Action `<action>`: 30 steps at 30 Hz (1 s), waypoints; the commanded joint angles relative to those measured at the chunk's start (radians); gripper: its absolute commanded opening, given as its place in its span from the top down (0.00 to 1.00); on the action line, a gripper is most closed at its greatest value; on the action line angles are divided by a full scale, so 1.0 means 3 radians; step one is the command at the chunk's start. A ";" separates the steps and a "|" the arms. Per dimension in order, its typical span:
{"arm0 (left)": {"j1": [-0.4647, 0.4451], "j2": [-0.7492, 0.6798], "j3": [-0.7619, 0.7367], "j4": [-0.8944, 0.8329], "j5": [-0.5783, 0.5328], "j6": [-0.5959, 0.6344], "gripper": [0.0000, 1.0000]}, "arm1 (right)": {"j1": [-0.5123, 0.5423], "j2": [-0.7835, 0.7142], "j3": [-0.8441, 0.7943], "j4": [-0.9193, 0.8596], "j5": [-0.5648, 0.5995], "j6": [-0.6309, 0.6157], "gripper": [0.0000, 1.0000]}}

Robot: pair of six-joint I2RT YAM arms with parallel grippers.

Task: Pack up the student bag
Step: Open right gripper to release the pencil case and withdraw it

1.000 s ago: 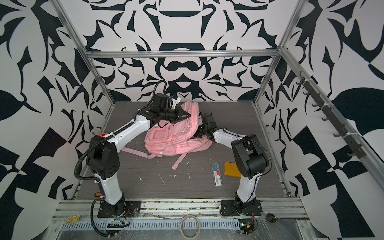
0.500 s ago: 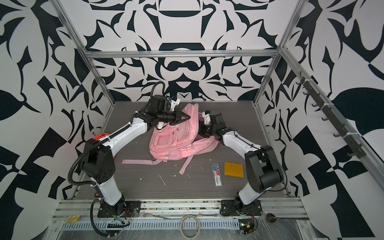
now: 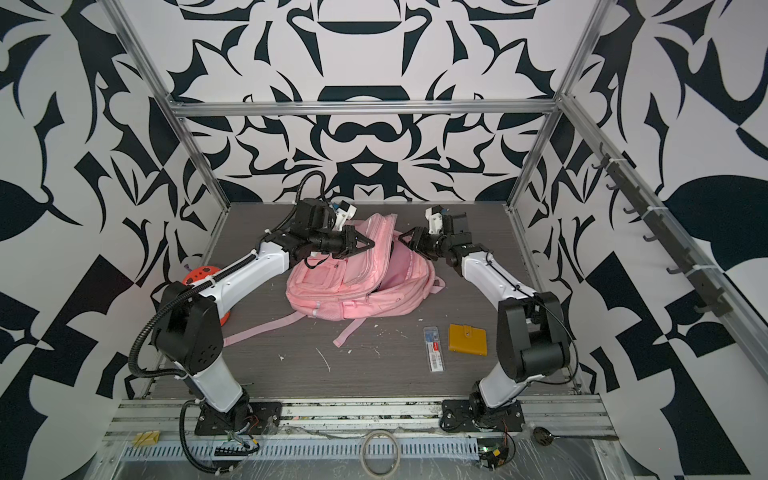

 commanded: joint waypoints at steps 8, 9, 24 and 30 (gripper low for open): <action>0.0014 -0.0048 0.0143 0.0246 0.0217 0.0076 1.00 | 0.0309 0.0804 0.0610 0.0191 -0.0095 -0.0126 0.70; 0.0013 -0.0037 0.0141 0.0246 0.0222 0.0080 1.00 | 0.0348 0.0863 0.0659 0.0191 -0.0104 -0.0120 0.70; 0.0012 0.0205 0.0216 0.0164 0.0137 0.0110 1.00 | 0.0127 0.0126 -0.0141 0.0363 -0.0086 0.0047 0.45; 0.0023 0.0316 0.0255 -0.0038 0.0026 0.0170 1.00 | -0.0279 -0.0649 -0.0372 -0.0252 0.0087 -0.0323 0.32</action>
